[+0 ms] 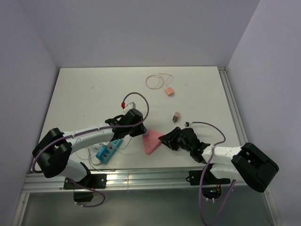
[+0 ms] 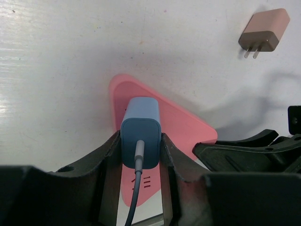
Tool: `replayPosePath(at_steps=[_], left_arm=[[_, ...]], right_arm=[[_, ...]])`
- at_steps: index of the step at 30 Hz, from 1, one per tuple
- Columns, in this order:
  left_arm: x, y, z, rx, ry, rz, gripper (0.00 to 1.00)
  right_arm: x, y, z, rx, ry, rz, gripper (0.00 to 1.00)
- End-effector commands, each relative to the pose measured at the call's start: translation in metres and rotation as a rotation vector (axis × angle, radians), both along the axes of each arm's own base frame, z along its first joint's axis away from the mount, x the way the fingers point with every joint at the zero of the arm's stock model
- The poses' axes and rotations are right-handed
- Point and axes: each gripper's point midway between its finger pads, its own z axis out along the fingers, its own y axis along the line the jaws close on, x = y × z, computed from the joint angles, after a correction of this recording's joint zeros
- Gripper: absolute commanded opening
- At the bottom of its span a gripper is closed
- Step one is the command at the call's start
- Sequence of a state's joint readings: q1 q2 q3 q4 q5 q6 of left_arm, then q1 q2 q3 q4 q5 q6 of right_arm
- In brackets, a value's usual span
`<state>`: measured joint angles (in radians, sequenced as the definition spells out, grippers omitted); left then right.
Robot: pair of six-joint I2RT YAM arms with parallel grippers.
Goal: Insert the plug
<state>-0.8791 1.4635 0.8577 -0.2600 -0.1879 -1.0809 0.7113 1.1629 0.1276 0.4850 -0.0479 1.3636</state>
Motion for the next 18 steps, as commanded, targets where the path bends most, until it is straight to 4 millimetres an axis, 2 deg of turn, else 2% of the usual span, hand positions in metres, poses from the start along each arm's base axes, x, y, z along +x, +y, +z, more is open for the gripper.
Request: replayPosePath(at_steps=[1,9,10,12,18], left_arm=[[0.0,0.004,-0.004,0.027,-0.001,0.018,0.0],[-0.004,0.0,-0.015,0.07,0.059,-0.019,0.0],[-0.008,0.002,-0.023,0.108,0.092,-0.027,0.0],[-0.005,-0.004,-0.02,0.118,0.092,-0.059,0.0],[-0.01,0.007,-0.042,0.23,0.12,-0.098,0.0]], right_arm=[[-0.011,-0.012,-0.026,-0.103,0.076,-0.002,0.0],[-0.01,-0.012,-0.025,-0.135,0.068,0.009,0.0],[-0.009,-0.011,-0.024,-0.139,0.062,0.012,0.0],[-0.008,-0.009,-0.024,-0.161,0.052,0.037,0.0],[-0.009,-0.001,-0.026,-0.176,0.043,0.096,0.0]])
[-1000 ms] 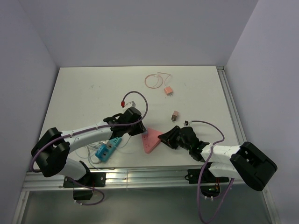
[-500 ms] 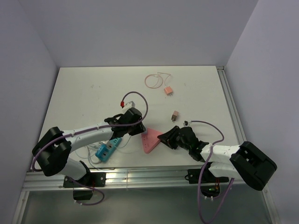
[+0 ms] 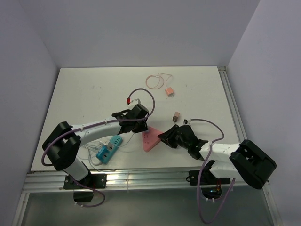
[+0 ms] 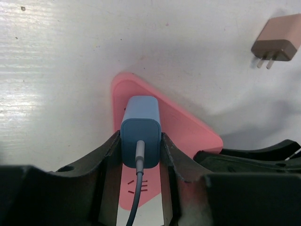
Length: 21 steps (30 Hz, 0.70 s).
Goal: Insert the plug
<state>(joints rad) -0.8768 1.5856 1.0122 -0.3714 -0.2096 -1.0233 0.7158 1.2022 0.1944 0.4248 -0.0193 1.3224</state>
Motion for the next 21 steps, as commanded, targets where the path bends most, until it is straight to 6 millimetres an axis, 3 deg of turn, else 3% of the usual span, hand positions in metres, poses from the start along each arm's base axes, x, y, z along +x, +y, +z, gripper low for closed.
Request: replayPosePath(at_steps=[1,4,13,21], left_arm=[[-0.027,0.016,-0.043,0.129,0.104,-0.07,0.0],[-0.035,0.017,-0.062,0.149,0.115,-0.092,0.0],[-0.047,0.018,-0.082,0.245,0.16,-0.203,0.0],[-0.08,0.049,-0.13,0.334,0.275,-0.259,0.0]], right_arm=[[-0.02,-0.005,-0.028,-0.115,0.057,0.093,0.0],[-0.02,0.002,-0.027,-0.106,0.057,0.122,0.0],[-0.015,0.015,-0.022,-0.159,0.023,0.239,0.0],[-0.013,0.022,-0.02,-0.217,0.003,0.325,0.0]])
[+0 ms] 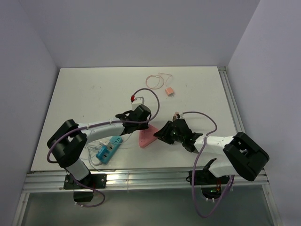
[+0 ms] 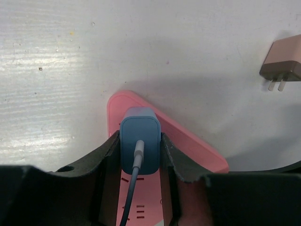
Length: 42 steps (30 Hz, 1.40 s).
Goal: Insert the plug
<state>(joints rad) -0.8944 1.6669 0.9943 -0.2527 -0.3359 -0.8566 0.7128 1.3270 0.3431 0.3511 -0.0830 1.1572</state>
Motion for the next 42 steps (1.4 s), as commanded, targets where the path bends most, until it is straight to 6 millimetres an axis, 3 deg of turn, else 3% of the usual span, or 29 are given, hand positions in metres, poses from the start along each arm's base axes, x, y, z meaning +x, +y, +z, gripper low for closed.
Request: replayPosePath(at_steps=[1,6,7,8,9,13,16,19,20,21,29,30,32,33,34,38,40,41,42], left_arm=[[-0.105,0.049,-0.112,0.229,0.424,-0.146,0.0],[-0.097,0.049,-0.102,0.223,0.385,-0.106,0.0],[-0.093,0.047,-0.096,0.212,0.371,-0.09,0.05],[-0.091,0.049,-0.095,0.218,0.359,-0.082,0.13],[-0.089,0.047,-0.09,0.205,0.347,-0.081,0.35],[-0.08,0.045,-0.07,0.175,0.292,-0.05,0.69],[-0.067,0.044,-0.044,0.155,0.222,-0.025,0.83],[-0.05,0.042,-0.01,0.142,0.134,-0.003,0.89],[-0.046,0.042,-0.001,0.142,0.117,-0.003,0.99],[-0.036,0.041,0.016,0.126,0.078,0.011,1.0],[-0.009,0.073,0.087,0.106,-0.077,0.085,0.99],[-0.004,0.076,0.108,0.073,-0.121,0.099,1.0],[0.002,0.084,0.132,0.07,-0.184,0.118,1.0],[0.005,0.086,0.155,0.048,-0.229,0.122,1.0],[0.007,0.088,0.166,0.039,-0.253,0.129,0.99],[0.011,0.105,0.213,0.019,-0.361,0.186,1.0],[0.004,0.11,0.234,-0.038,-0.405,0.183,1.0],[0.001,0.111,0.24,-0.066,-0.418,0.176,0.99],[-0.009,0.113,0.246,-0.113,-0.428,0.154,0.99]], right_arm=[[-0.02,0.003,-0.018,-0.124,0.018,0.184,0.0],[-0.017,0.006,-0.013,-0.13,0.004,0.198,0.0],[-0.016,0.006,-0.012,-0.133,-0.003,0.199,0.0],[-0.016,0.006,-0.012,-0.135,-0.007,0.198,0.0],[-0.014,0.007,-0.01,-0.135,-0.014,0.202,0.0],[-0.01,0.008,-0.008,-0.152,-0.03,0.21,0.0],[-0.006,0.008,-0.005,-0.159,-0.04,0.206,0.0],[-0.002,0.01,-0.001,-0.153,-0.048,0.198,0.0],[-0.001,0.01,0.0,-0.152,-0.048,0.195,0.0],[0.001,0.011,0.003,-0.15,-0.05,0.191,0.0],[0.008,0.005,0.013,-0.188,-0.063,0.152,0.0],[0.009,0.005,0.015,-0.191,-0.07,0.153,0.03],[0.011,0.006,0.019,-0.188,-0.08,0.153,0.19],[0.012,0.006,0.021,-0.191,-0.086,0.154,0.33],[0.014,0.006,0.024,-0.192,-0.092,0.152,0.58],[0.02,-0.002,0.036,-0.26,-0.101,0.131,0.9],[0.035,-0.007,0.054,-0.307,-0.154,0.101,0.93],[0.036,-0.015,0.057,-0.347,-0.147,0.087,1.0],[0.045,-0.015,0.072,-0.363,-0.182,0.079,1.0]])
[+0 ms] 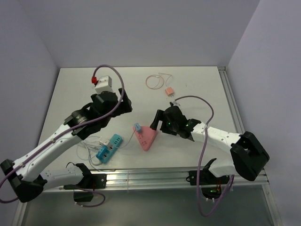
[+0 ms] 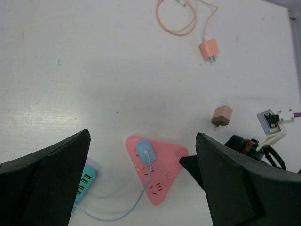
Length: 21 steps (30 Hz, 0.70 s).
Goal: Insert the plug
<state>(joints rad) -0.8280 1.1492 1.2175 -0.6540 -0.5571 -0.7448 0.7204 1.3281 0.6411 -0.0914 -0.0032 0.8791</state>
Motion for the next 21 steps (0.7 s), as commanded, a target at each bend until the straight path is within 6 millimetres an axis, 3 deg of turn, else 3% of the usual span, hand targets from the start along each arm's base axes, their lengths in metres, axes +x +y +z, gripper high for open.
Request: replayPosePath(at_steps=[1,5,6,8,9,10,11,12,13,14,15,16,20,21], left_arm=[[-0.014,0.015,0.033,-0.064,-0.089,-0.026,1.0],[-0.041,0.008,0.039,-0.154,-0.122,-0.172,1.0],[-0.048,0.009,0.038,-0.165,-0.126,-0.203,0.99],[-0.059,0.003,0.035,-0.187,-0.112,-0.269,0.99],[-0.064,0.005,0.033,-0.197,-0.112,-0.282,1.0],[-0.068,0.004,0.032,-0.201,-0.107,-0.299,0.99],[-0.072,0.007,0.034,-0.211,-0.116,-0.308,1.0],[-0.075,0.008,0.03,-0.212,-0.108,-0.313,1.0],[-0.077,0.009,0.028,-0.212,-0.107,-0.315,0.99],[-0.08,0.012,0.031,-0.226,-0.118,-0.317,1.0],[-0.083,0.013,0.026,-0.225,-0.112,-0.32,1.0],[-0.084,0.014,0.027,-0.229,-0.118,-0.326,0.99],[-0.098,0.014,0.031,-0.267,-0.136,-0.383,0.99],[-0.1,0.015,0.03,-0.269,-0.136,-0.386,0.99]], right_arm=[[0.038,-0.021,0.053,-0.11,-0.169,-0.087,1.0],[0.073,-0.061,0.09,-0.28,-0.306,-0.214,1.0],[0.083,-0.065,0.103,-0.317,-0.357,-0.2,1.0],[0.107,-0.084,0.111,-0.403,-0.414,-0.248,1.0],[0.12,-0.086,0.126,-0.414,-0.439,-0.25,1.0],[0.133,-0.088,0.111,-0.445,-0.388,-0.243,1.0],[0.143,-0.11,0.101,-0.474,-0.308,-0.265,1.0],[0.164,-0.113,0.12,-0.45,-0.317,-0.289,0.99],[0.178,-0.117,0.1,-0.479,-0.262,-0.276,0.96],[0.195,-0.114,0.111,-0.464,-0.288,-0.24,0.95],[0.207,-0.119,0.11,-0.476,-0.287,-0.225,0.93],[0.217,-0.114,0.093,-0.51,-0.263,-0.173,0.93],[0.251,-0.099,0.068,-0.595,-0.232,0.043,0.95],[0.265,-0.092,0.08,-0.592,-0.269,0.1,0.95]])
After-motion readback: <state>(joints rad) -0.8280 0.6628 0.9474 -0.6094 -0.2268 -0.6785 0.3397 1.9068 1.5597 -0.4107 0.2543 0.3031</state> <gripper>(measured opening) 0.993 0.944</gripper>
